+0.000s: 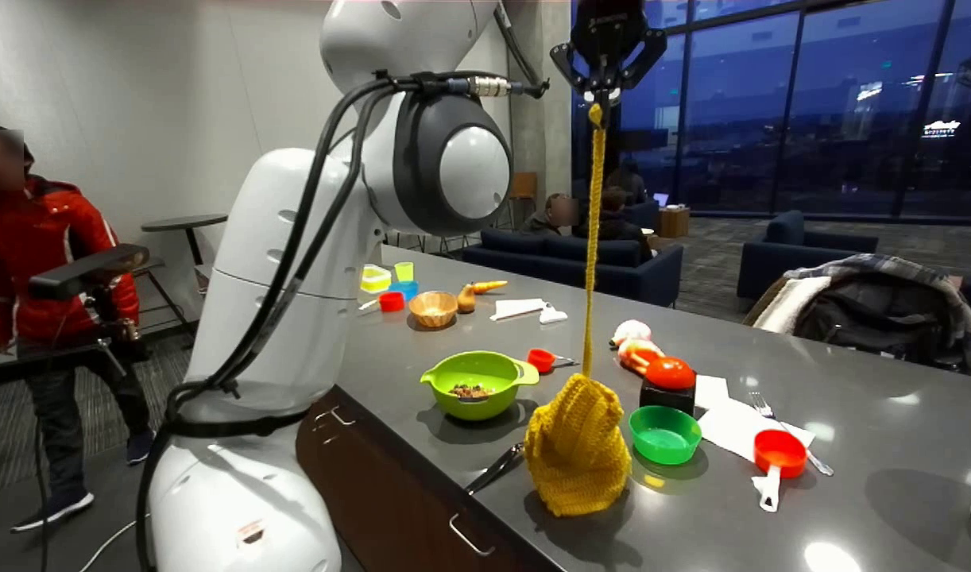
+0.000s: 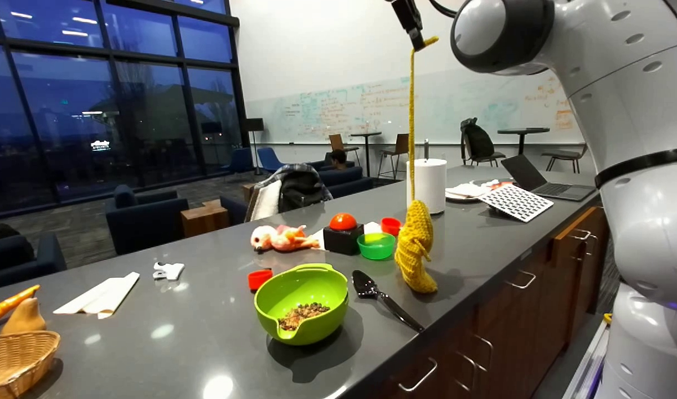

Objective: Move the yellow cloth to the right of the spoon

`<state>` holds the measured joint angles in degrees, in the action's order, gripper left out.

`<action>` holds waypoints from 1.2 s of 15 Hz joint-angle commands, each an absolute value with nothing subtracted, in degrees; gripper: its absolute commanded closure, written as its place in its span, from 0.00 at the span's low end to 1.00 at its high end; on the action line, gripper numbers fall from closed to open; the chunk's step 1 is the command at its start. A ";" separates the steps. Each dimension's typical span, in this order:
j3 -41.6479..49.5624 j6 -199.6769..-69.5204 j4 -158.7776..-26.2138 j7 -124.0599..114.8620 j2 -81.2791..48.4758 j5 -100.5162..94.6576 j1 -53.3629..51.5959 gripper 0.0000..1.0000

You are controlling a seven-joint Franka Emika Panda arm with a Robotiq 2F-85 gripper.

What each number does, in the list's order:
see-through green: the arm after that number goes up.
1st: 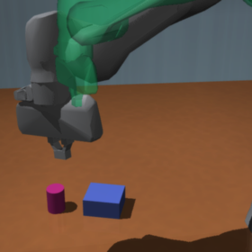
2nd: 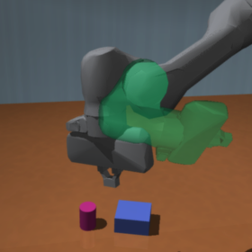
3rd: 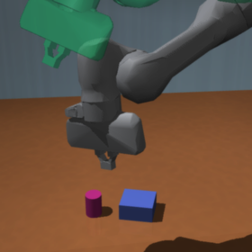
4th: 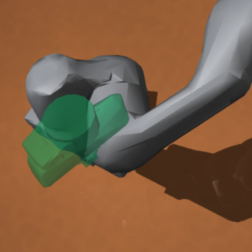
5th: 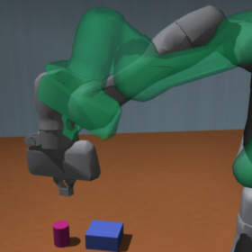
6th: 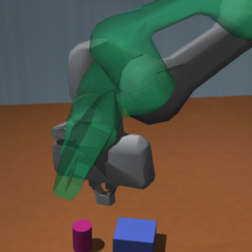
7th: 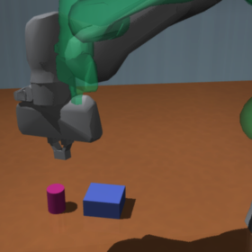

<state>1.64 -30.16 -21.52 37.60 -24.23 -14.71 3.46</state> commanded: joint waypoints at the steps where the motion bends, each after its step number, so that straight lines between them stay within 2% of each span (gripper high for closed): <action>1: 0.97 -29.15 -20.16 35.10 -24.59 -14.05 0.29 0.99; 11: -1.52 -30.31 -21.95 26.41 -22.25 -12.46 -6.01 0.99; 18: -0.26 -30.35 -22.42 33.87 -19.80 -13.94 -0.84 0.99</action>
